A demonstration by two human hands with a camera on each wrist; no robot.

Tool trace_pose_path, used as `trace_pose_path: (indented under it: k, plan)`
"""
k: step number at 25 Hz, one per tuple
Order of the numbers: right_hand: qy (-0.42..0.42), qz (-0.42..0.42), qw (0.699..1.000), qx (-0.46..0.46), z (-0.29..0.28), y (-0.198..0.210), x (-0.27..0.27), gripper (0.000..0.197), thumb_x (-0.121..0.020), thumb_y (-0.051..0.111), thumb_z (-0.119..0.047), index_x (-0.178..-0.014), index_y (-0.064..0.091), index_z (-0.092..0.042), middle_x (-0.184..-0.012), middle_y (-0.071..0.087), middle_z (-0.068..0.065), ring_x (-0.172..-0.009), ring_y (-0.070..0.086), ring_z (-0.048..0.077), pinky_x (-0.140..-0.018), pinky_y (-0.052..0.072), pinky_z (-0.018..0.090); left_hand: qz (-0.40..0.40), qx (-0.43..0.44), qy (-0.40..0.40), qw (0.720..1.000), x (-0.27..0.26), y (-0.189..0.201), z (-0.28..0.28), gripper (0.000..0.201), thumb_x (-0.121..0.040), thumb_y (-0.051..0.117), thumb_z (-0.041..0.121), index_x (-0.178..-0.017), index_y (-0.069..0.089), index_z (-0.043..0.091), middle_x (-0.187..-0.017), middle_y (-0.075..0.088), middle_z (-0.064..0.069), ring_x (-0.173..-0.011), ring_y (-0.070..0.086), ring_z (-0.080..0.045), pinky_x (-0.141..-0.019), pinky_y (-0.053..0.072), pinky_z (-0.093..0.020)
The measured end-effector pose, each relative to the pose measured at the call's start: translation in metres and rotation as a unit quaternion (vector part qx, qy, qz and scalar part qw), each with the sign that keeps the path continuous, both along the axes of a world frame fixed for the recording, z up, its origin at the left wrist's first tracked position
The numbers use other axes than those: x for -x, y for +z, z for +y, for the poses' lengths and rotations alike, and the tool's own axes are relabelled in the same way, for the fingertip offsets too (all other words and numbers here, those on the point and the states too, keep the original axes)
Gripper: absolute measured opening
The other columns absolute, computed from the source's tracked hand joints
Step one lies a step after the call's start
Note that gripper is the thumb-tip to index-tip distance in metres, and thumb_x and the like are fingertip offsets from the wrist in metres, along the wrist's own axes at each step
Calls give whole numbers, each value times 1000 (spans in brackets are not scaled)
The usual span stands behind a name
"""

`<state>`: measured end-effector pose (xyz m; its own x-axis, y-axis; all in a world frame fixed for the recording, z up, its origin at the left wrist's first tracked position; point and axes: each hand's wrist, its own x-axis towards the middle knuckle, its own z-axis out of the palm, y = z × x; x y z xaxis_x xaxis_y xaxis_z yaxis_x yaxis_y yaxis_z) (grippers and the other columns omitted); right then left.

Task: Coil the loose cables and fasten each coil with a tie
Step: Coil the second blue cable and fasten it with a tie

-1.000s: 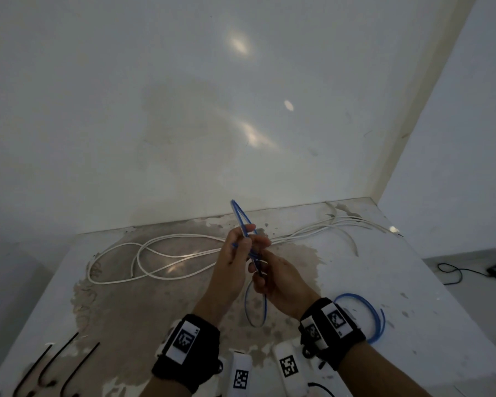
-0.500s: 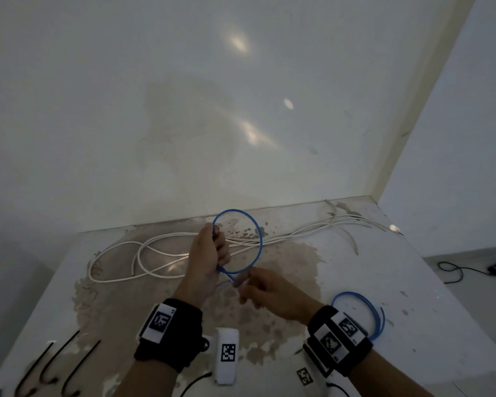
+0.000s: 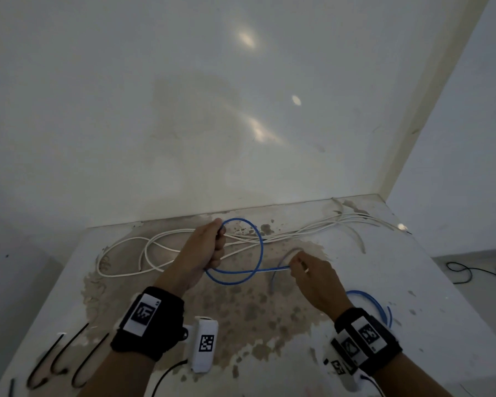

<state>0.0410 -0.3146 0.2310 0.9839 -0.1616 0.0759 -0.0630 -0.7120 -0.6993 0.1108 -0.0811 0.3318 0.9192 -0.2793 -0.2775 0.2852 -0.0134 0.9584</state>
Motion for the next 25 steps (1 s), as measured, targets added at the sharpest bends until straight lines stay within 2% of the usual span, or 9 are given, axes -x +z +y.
trace_pose_path:
  k: [3,5,9,11,13,17,20,22,25]
  plan:
    - [-27,58,993,-97,8,5,-9,48,-100,38,-52,-89,60,-11,-84,67,12,-78,65,28,-76,53,45,-25,27,-11,999,7,7,-16,37,-106,27,35,-73,33,20,-54,18,8,-40,11,-6,-37,15,-16]
    - [-14,72,997,-29,12,13,-10,42,-98,37,-57,-107,57,-21,-94,62,4,-85,63,21,-76,50,37,22,127,54,990,7,13,-27,37,-106,27,37,-74,34,21,-53,19,7,-38,14,-6,-40,13,-19]
    - [39,-186,981,36,30,44,-2,58,-94,38,-64,-140,43,-30,-123,46,-4,-107,47,4,-91,40,23,143,341,167,914,-4,21,-43,39,-106,28,30,-69,33,17,-51,25,5,-36,23,-8,-36,22,-21]
    - [120,-219,961,118,40,49,-10,52,-97,39,-58,-137,46,-26,-134,46,-1,-122,43,11,-103,35,29,169,405,192,877,-6,23,-51,39,-106,28,28,-68,32,17,-50,29,4,-37,26,-9,-37,26,-21]
    - [151,-189,966,91,43,50,-20,28,-103,38,-40,-115,53,-19,-112,57,1,-104,51,15,-90,43,38,181,420,202,866,-3,25,-53,39,-106,29,28,-69,35,15,-52,37,2,-41,37,-10,-47,36,-22]
    - [174,-96,974,-106,29,64,-26,19,-107,36,-26,-89,41,-23,-73,44,-7,-63,39,8,-62,34,25,115,86,130,981,-1,7,-30,38,-97,53,43,-77,53,10,-70,59,-6,-68,62,-21,-65,55,-33]
    - [192,-73,971,-120,18,73,-29,24,-107,35,-24,-84,38,-19,-68,38,-5,-61,34,10,-60,31,28,-114,-299,84,944,-6,-23,-8,52,-82,57,65,-80,46,14,-69,55,-2,-66,57,-24,-62,45,-32]
    - [208,-58,970,-109,17,73,-32,25,-107,34,-25,-83,37,-18,-69,38,1,-62,34,15,-61,33,38,-199,-221,95,950,-10,-32,-12,58,-82,46,73,-87,51,16,-77,60,-2,-76,60,-29,-72,43,-34]
    - [226,-44,970,-81,17,72,-38,25,-106,35,-25,-86,41,-11,-71,43,12,-63,36,19,-61,33,42,23,61,-81,995,-8,-14,-19,84,-91,18,74,-111,68,9,-103,71,-19,-96,66,-37,-87,46,-41]
